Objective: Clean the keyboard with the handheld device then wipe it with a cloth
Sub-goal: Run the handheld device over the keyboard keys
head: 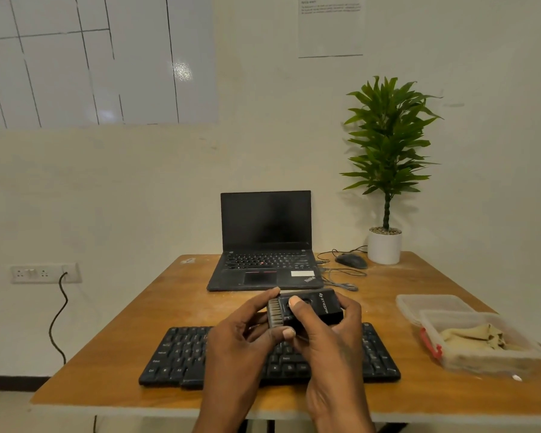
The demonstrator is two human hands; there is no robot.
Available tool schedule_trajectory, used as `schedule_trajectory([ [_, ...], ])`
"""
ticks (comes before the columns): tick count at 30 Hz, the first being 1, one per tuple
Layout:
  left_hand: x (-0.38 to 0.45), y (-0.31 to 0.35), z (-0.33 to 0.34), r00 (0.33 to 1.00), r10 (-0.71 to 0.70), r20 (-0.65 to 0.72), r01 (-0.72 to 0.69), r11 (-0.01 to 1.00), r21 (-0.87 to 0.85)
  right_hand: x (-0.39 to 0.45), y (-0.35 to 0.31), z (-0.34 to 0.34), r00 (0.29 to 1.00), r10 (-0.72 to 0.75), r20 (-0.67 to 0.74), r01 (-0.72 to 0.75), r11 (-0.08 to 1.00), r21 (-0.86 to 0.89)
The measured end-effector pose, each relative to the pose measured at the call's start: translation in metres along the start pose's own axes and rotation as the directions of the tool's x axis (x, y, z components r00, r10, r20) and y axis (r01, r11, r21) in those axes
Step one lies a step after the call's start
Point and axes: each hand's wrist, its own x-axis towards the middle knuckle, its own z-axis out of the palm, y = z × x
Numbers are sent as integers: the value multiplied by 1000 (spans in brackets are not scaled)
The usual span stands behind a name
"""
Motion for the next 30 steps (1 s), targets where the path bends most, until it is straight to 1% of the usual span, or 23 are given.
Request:
schedule_trajectory([
  [6,-3,-1,2,999,-6,-52,7,1000,13,2,1,-1,999,30,27,-30,999,-15],
  [14,-4,-10,-2,998,-45,-35,45,999,-9,4,7,-4,998,61,5,-60,997,-54],
  [18,-4,-14,-2,995,-87,-45,85,996,-42,7,11,-9,995,82,49,-78,993,-90],
  [23,-6,-16,-1,993,-116,-27,115,992,-52,11,13,-14,991,101,87,-97,994,-51],
  [27,-6,-14,0,998,-67,-20,66,997,-29,10,13,-14,993,78,86,-78,997,-9],
  [30,-5,-16,3,995,-74,-62,67,992,-111,8,14,-14,994,67,90,-68,998,7],
])
